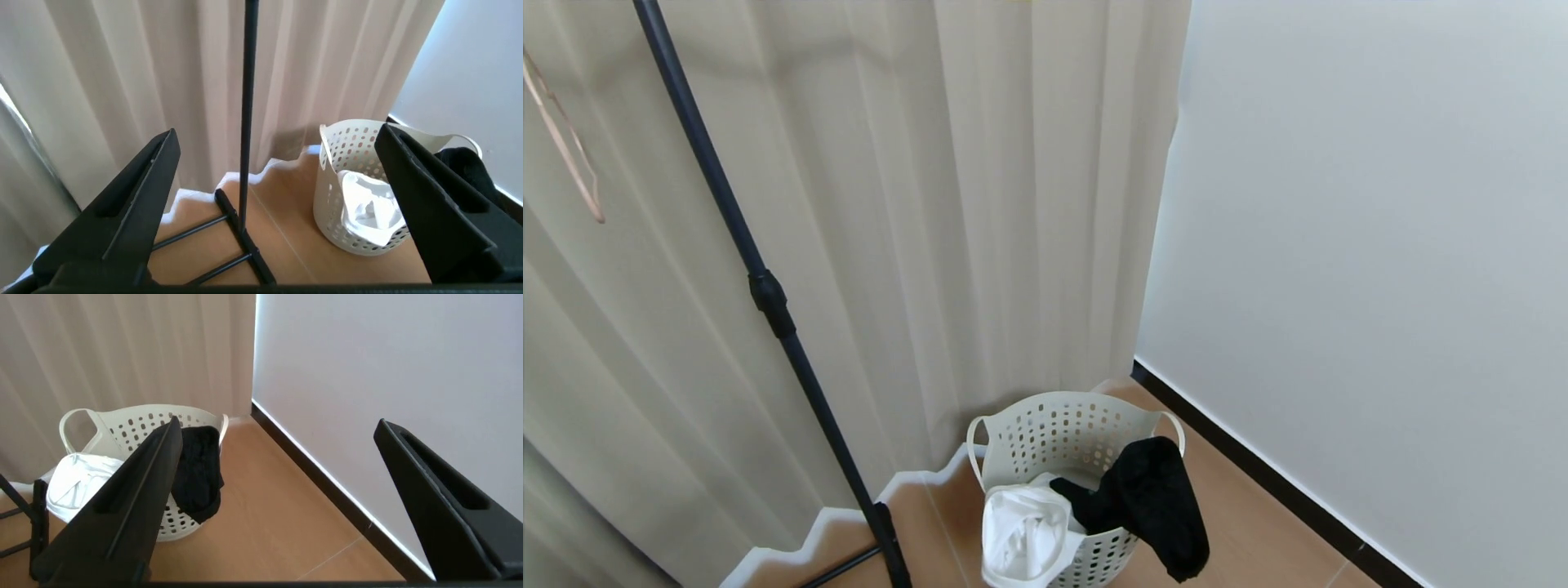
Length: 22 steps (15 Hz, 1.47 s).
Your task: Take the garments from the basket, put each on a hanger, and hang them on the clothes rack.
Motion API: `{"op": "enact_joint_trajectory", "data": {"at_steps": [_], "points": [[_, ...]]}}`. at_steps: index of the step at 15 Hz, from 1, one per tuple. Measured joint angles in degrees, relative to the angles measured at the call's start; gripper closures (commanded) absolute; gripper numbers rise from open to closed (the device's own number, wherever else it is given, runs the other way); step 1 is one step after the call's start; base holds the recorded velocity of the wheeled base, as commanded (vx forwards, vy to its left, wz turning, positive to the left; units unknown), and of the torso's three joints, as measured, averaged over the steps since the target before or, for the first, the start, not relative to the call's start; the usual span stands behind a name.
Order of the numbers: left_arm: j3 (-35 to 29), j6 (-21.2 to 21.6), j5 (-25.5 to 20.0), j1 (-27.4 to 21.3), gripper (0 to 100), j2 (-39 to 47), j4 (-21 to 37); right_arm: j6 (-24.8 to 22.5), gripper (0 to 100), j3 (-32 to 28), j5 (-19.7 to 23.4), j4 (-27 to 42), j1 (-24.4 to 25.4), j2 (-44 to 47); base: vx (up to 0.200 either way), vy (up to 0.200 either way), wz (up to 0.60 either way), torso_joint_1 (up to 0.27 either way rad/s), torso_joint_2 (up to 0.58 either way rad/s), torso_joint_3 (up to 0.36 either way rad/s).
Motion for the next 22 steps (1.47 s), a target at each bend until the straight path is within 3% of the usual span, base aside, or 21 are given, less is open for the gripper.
{"op": "enact_joint_trajectory", "data": {"at_steps": [22], "points": [[-0.2, 0.1, 0.1, 0.0, 0, 0.0, 0.1, 0.1, 0, 0.0, 0.0, 0.0, 0.0, 0.0, 0.0, 0.0, 0.0, 0.003, 0.0, -0.169]]}}
